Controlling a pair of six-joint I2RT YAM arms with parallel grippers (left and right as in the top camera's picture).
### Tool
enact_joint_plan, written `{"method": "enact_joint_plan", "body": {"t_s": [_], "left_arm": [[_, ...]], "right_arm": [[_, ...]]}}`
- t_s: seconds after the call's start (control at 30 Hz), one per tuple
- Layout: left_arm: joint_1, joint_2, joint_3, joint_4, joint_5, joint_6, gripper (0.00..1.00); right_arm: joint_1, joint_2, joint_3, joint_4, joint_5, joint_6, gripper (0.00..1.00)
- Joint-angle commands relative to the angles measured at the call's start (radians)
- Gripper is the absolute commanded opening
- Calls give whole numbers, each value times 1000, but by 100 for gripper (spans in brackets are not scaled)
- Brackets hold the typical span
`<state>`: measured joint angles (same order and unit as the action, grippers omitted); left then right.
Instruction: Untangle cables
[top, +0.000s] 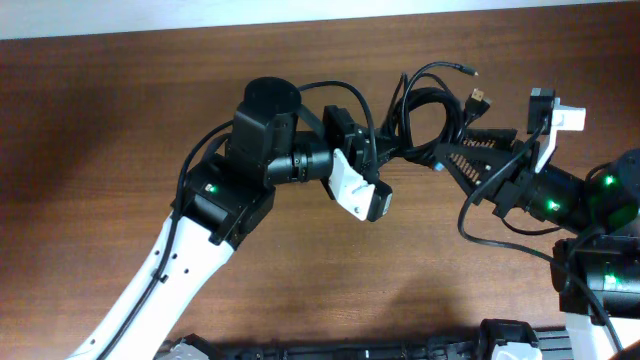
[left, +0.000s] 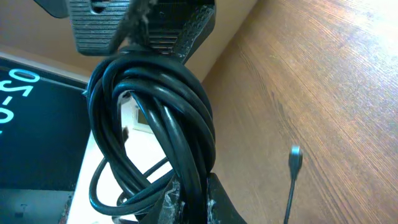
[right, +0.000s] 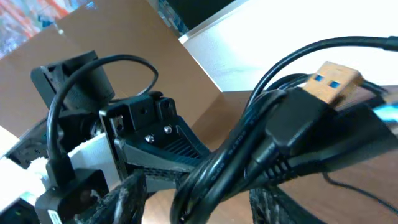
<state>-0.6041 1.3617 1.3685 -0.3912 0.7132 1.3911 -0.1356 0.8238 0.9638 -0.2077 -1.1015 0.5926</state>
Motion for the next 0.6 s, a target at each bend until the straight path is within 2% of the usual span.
{"method": "enact_joint_plan", "body": {"t_s": [0.0,0.07,0.13,0.2,0.4,0.53,0.57], "left_arm": [[-5,-4,3,5,5,-9,0],[-3,-4,3,1,3,-11,0],[-2,-4,3,12,3,-71,0],[-2,-4,3,21,4,-140,0],[-2,-4,3,37,93,-146,0],[-2,-4,3,55,109,-147,0],[-2,-4,3,55,105,-147,0]], "right_arm": [[5,1,6,5,-10,-9,33],[5,8,6,5,-10,-9,4],[5,13,6,6,-24,-18,4],[5,16,6,34,-104,-91,4],[5,16,6,297,-435,-133,4],[5,32,6,301,-450,-130,5],[5,43,6,302,-450,-116,20]]}}
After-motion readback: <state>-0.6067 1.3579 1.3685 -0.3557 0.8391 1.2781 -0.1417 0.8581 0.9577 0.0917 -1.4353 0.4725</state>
